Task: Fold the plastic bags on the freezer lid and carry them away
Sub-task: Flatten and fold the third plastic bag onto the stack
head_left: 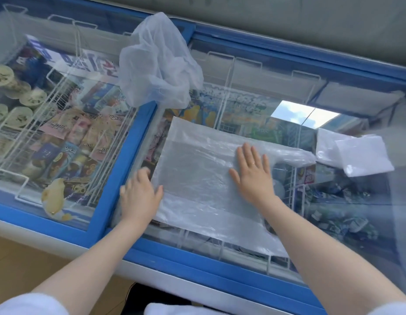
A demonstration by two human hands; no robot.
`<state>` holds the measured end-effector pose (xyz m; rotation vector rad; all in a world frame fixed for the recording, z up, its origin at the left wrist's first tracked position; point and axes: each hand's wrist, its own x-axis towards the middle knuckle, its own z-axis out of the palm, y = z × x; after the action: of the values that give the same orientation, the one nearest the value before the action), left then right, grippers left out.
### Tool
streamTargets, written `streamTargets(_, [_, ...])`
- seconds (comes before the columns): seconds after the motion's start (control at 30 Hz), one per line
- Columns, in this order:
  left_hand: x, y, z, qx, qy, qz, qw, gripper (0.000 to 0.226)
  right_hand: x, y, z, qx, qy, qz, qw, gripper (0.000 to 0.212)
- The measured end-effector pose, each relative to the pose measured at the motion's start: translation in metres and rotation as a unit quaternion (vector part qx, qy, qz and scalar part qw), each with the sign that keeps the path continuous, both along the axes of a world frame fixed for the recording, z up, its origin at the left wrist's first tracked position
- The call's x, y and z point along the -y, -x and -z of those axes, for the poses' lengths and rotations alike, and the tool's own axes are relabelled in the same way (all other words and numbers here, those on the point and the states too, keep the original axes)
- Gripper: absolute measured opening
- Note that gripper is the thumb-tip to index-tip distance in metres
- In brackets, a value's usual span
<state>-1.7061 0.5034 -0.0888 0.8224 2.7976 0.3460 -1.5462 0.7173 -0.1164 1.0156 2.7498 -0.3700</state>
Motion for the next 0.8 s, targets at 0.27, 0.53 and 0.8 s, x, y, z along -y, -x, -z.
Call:
streamTargets(0.27, [-0.075,-0.097,0.007,0.055,-0.038,0.512,0.856,0.076,-0.007,-0.064,-0.032,-0.28,0.066,0.103,0.952,0.027])
streamTargets(0.53, [-0.074,-0.108,0.041,0.001,0.053,0.506,0.861,0.099,0.01,-0.184,-0.038,-0.238,0.289,0.304,0.876,0.023])
streamTargets(0.8, [-0.08,-0.136,0.015,0.057,-0.034,0.453,0.889,0.09,0.021,-0.186,-0.044,-0.182,0.42,0.188,0.869,0.018])
